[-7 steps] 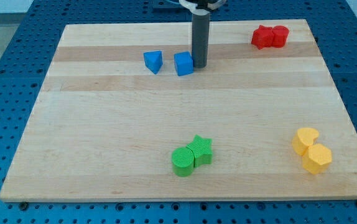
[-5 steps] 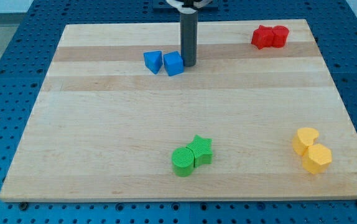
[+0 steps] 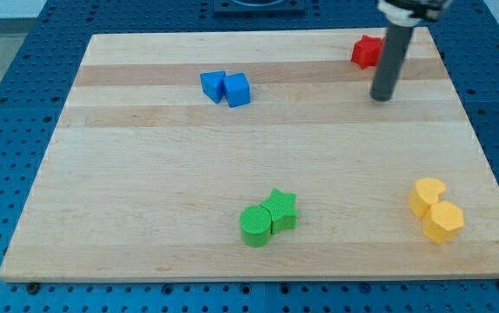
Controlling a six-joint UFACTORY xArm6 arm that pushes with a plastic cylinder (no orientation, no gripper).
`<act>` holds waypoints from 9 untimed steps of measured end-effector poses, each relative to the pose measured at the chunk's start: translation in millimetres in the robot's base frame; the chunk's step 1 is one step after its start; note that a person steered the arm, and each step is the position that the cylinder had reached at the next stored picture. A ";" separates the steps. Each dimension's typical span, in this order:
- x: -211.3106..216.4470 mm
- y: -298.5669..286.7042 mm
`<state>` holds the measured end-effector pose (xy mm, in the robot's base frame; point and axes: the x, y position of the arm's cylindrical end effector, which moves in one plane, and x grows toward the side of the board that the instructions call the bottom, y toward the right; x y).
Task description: Slide red circle along with red star down a bit
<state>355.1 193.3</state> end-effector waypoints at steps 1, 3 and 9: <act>0.0 12.1; -77.4 45.5; -108.7 1.6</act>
